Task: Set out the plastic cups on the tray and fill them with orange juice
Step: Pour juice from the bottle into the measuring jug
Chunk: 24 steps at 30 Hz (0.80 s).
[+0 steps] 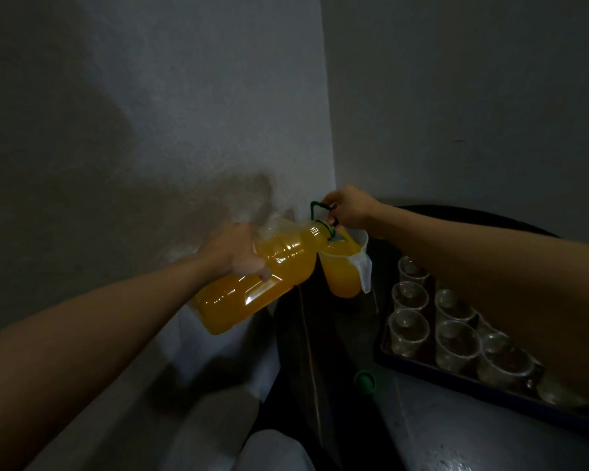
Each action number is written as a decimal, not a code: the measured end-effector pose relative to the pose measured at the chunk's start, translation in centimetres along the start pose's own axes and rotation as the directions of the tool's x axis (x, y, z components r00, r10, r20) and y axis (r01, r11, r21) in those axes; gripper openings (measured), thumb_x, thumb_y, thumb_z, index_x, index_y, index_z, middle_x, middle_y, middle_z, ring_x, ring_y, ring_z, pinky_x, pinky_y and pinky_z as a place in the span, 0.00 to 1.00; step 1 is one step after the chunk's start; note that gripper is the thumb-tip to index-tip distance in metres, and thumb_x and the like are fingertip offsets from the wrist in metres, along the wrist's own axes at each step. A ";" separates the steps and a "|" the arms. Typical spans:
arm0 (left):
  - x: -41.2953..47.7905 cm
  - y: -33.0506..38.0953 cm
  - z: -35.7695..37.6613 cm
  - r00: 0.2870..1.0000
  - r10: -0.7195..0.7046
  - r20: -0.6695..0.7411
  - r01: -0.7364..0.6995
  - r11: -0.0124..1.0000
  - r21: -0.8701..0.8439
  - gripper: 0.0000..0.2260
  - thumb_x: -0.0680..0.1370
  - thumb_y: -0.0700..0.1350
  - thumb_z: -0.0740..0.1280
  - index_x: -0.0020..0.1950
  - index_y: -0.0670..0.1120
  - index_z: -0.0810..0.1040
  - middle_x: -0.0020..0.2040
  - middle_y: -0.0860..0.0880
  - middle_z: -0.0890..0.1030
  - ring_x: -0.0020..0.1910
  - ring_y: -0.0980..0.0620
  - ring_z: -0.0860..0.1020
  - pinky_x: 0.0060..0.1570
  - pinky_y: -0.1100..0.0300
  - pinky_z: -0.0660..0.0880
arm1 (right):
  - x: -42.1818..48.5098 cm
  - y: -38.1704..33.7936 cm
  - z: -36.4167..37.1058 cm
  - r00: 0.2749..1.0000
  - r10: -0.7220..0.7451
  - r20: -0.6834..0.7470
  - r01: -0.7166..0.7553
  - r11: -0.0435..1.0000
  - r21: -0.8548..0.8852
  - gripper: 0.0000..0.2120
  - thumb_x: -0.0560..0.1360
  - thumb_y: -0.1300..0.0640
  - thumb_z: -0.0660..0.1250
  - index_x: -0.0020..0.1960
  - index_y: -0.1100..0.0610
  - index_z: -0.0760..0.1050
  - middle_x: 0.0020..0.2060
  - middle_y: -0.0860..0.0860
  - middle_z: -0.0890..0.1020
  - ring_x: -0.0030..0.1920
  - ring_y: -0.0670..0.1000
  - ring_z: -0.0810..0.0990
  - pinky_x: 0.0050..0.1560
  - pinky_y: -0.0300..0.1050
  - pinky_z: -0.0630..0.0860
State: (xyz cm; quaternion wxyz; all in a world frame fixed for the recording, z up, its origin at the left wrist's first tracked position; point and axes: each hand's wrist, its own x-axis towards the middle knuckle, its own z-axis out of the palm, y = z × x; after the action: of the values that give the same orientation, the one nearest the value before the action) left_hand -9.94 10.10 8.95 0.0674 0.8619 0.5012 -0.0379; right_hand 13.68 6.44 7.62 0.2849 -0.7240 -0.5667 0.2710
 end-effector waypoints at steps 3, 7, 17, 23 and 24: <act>-0.3 0.1 -0.4 1.000 -0.022 0.004 0.022 1.000 -0.004 0.31 0.63 0.57 0.82 0.60 0.44 0.79 0.55 0.45 0.82 0.52 0.44 0.80 0.53 0.48 0.80 | 0.2 -0.4 0.2 1.000 -0.004 0.000 0.004 1.000 -0.002 0.21 0.76 0.72 0.66 0.68 0.63 0.75 0.55 0.63 0.82 0.53 0.60 0.83 0.56 0.55 0.81; -0.4 0.1 -0.8 1.000 -0.017 0.012 0.017 1.000 -0.018 0.31 0.63 0.56 0.82 0.60 0.43 0.80 0.53 0.45 0.82 0.49 0.45 0.80 0.50 0.50 0.81 | 0.4 -0.4 0.3 1.000 0.002 -0.005 -0.002 1.000 0.008 0.23 0.75 0.72 0.67 0.69 0.62 0.74 0.58 0.63 0.81 0.54 0.59 0.82 0.57 0.53 0.80; -0.3 0.5 -1.7 1.000 -0.021 -0.008 0.021 1.000 0.008 0.29 0.65 0.55 0.82 0.60 0.42 0.80 0.55 0.43 0.82 0.53 0.43 0.80 0.52 0.50 0.80 | 0.6 -0.6 -0.1 1.000 -0.008 -0.026 0.009 1.000 0.019 0.23 0.75 0.71 0.67 0.70 0.61 0.74 0.58 0.63 0.81 0.49 0.55 0.82 0.56 0.51 0.81; 0.0 0.2 -1.6 0.999 -0.026 -0.030 0.027 0.999 0.043 0.33 0.62 0.56 0.82 0.61 0.43 0.79 0.57 0.44 0.82 0.55 0.42 0.80 0.51 0.50 0.81 | 0.5 -0.4 0.1 1.000 0.004 -0.014 -0.002 0.996 0.087 0.22 0.77 0.70 0.66 0.70 0.61 0.74 0.54 0.61 0.82 0.50 0.55 0.83 0.54 0.48 0.81; 0.0 0.2 -1.6 0.999 -0.025 -0.032 0.027 0.999 0.046 0.34 0.62 0.56 0.83 0.62 0.43 0.78 0.58 0.43 0.81 0.55 0.42 0.80 0.51 0.50 0.80 | 0.5 -0.3 0.1 1.000 0.003 -0.013 -0.001 0.996 0.093 0.22 0.77 0.70 0.66 0.70 0.61 0.74 0.54 0.62 0.82 0.49 0.55 0.83 0.54 0.48 0.82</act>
State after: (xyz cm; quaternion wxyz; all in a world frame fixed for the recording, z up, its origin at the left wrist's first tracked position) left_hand -9.79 10.24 10.57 0.0392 0.8571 0.5124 -0.0369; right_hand 13.49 7.03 7.75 0.3216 -0.7123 -0.5509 0.2926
